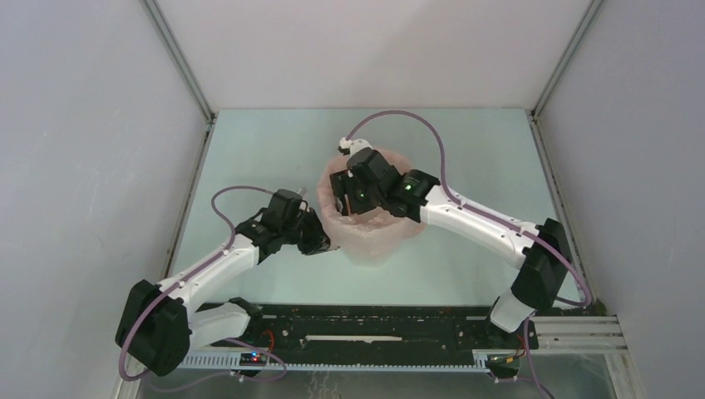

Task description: Put the trash bags into the trash bin

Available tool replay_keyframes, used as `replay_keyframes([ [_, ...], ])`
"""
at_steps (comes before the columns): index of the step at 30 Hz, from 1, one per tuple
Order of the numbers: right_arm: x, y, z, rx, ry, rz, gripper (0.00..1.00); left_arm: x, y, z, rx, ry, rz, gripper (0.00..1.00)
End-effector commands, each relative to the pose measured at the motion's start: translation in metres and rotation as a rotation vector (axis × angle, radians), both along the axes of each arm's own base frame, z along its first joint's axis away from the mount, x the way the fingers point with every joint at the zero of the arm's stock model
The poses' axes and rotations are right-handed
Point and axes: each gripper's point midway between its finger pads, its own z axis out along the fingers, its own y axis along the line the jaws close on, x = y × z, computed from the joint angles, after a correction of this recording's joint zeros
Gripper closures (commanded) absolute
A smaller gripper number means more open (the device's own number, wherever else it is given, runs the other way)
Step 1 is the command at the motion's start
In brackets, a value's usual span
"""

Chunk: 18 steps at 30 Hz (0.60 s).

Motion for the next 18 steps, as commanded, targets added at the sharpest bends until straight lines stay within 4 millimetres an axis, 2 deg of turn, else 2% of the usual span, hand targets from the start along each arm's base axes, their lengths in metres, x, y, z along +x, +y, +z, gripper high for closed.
replay_keyframes([
  [1,0.023,-0.036,0.039,0.047,-0.092,-0.073,0.26,0.003,-0.001,0.013,-0.007,-0.057,-0.014,0.87],
  [4,0.030,-0.058,0.024,-0.014,-0.067,-0.098,0.24,0.003,-0.002,0.011,-0.003,-0.053,-0.020,0.88],
  [6,0.031,-0.059,0.016,-0.018,-0.059,-0.100,0.23,0.004,-0.003,0.011,-0.001,-0.051,-0.027,0.88],
  [16,0.019,-0.023,-0.060,-0.126,-0.038,-0.102,0.17,0.008,-0.005,0.015,-0.002,-0.057,-0.036,0.88],
  [18,0.021,-0.016,-0.068,-0.125,-0.025,-0.082,0.16,0.007,-0.005,0.013,0.002,-0.055,-0.040,0.88],
])
